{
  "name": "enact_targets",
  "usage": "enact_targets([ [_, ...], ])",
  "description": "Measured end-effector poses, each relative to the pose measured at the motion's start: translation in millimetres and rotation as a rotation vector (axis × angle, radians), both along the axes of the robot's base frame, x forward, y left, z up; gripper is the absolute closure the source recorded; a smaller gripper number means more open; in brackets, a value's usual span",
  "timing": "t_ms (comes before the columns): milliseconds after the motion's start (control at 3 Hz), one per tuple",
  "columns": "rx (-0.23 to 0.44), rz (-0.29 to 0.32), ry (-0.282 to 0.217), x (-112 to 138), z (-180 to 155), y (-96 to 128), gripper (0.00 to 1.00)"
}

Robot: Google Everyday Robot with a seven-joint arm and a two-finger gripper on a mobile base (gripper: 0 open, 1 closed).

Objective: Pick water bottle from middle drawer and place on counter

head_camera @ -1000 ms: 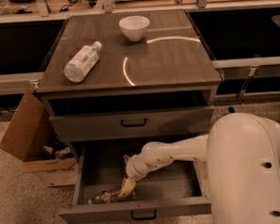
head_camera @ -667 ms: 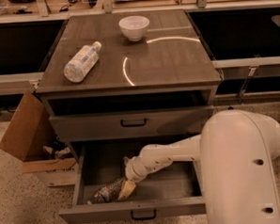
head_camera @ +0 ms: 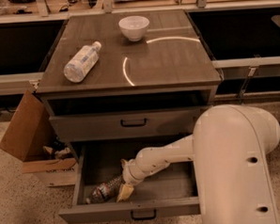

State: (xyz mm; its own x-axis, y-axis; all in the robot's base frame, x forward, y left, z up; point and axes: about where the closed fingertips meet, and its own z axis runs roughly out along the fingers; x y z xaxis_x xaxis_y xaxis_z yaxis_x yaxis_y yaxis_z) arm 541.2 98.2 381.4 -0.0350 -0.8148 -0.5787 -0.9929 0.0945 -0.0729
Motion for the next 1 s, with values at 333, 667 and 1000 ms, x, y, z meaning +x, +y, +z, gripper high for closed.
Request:
enact_targets([
  [333, -0.006, 0.056, -0.014, -5, 3, 10, 0.00],
  [667, 0.010, 0.134, 0.001, -9, 1, 24, 0.00],
  [1000, 0.008, 0.176, 0.030, -10, -6, 32, 0.00],
])
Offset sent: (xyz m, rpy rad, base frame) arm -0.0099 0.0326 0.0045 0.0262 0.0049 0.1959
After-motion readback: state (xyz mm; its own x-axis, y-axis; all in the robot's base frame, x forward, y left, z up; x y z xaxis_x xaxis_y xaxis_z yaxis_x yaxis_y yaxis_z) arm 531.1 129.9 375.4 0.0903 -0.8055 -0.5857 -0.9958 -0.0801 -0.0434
